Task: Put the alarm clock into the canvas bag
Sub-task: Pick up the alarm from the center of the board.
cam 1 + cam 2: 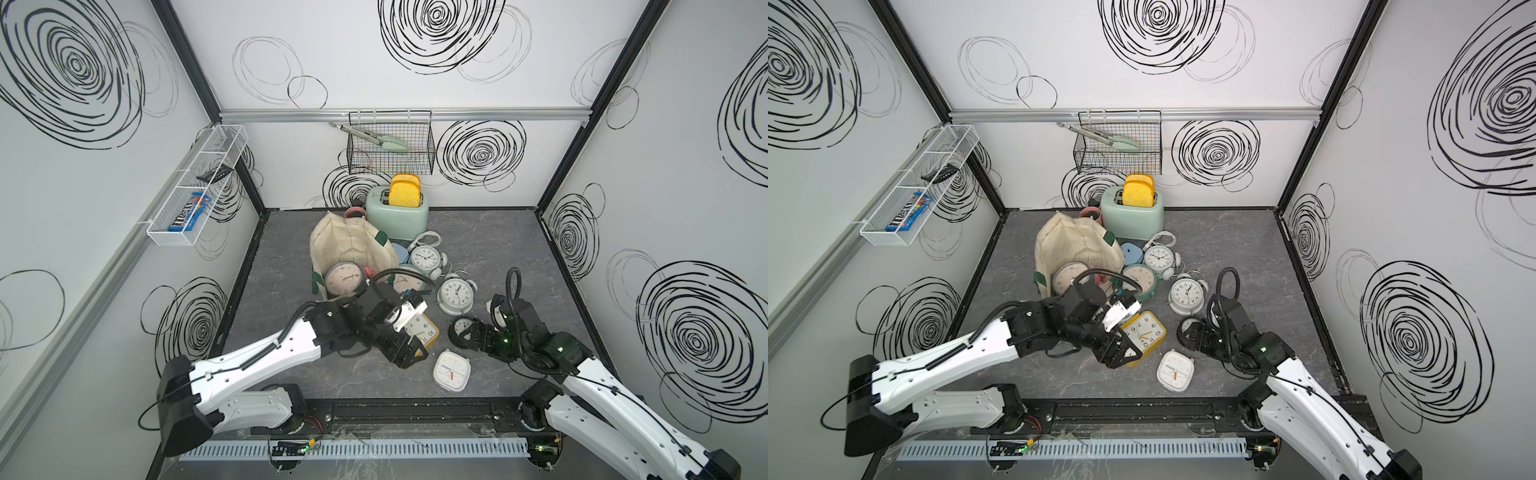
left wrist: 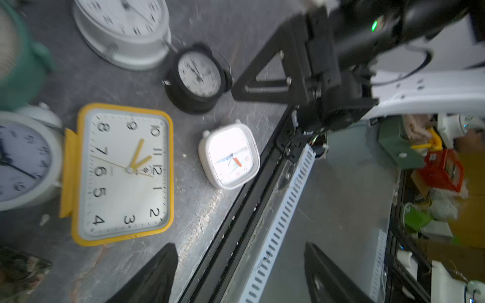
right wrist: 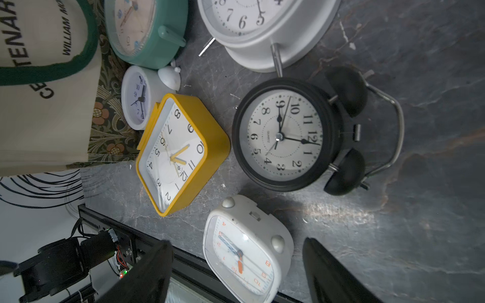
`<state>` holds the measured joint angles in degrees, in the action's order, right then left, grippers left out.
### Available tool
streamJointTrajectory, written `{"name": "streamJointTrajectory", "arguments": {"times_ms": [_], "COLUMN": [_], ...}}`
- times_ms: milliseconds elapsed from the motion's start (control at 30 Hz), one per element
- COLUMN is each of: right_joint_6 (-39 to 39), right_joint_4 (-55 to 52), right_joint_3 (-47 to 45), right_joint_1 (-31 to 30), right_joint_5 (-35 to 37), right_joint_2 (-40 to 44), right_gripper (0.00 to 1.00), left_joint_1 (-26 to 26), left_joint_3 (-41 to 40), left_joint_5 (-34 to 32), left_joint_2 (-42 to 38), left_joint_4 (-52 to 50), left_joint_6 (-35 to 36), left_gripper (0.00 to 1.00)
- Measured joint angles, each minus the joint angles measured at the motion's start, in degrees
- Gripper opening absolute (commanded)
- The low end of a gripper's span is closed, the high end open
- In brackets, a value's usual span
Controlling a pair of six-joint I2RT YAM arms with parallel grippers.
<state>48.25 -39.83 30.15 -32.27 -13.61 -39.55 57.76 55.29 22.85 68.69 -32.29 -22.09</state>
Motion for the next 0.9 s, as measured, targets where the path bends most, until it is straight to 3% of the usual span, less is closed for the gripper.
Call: {"name": "streamJointTrajectory", "arguments": {"times_ms": [133, 367, 600, 900], "right_joint_6": [0.6, 1.5, 2.8, 4.4], "right_joint_4": [-0.2, -0.1, 3.3, 10.5], "right_joint_3": [-2.2, -6.8, -10.4, -17.3], "right_joint_1": [0.0, 0.0, 0.1, 0.5], "right_joint_5": [-2.7, -7.2, -9.9, -14.3], "right_joint_2": [-0.3, -0.3, -0.1, 3.1], "right_gripper": [0.81, 0.83, 0.83, 0.84], "left_joint_1": [3.4, 3.9, 3.8, 2.5], "left_joint_3": [-3.1, -4.0, -5.3, -6.3], "left_joint_5": [2.0, 4.2, 5.6, 5.6], "left_joint_2": [5.8, 13.5, 21.3, 25.9], "left_joint_4": [5.4, 15.2, 21.3, 24.7], "left_joint_6": [-3.0, -7.1, -9.7, -11.4], "left_gripper": [0.73, 0.73, 0.64, 0.5]}}
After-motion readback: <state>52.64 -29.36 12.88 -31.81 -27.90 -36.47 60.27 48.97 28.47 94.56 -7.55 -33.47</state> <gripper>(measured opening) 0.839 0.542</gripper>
